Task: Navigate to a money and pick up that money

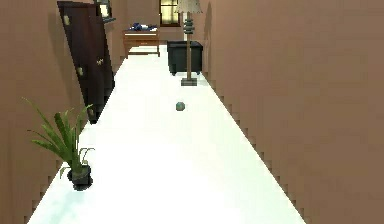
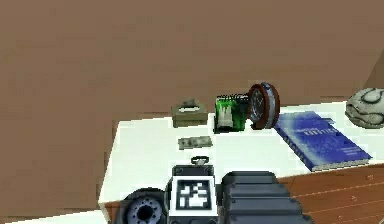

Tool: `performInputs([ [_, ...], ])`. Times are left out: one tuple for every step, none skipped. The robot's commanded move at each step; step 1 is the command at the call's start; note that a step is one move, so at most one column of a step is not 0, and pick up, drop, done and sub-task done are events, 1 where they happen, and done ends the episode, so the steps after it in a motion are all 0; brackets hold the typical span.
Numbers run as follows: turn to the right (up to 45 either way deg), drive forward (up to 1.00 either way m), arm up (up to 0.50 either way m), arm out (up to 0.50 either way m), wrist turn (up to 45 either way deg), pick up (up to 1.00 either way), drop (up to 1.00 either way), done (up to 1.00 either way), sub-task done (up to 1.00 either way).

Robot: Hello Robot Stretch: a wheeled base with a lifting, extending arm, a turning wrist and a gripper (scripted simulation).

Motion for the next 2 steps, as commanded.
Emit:
performInputs([
  [0.0,0.0,0.0,0.38,0.0,0.0,0.0,0.0,0.0],
  [0.0,0.0,0.0,0.0,45.0,0.0,0.0,0.0,0.0],
])
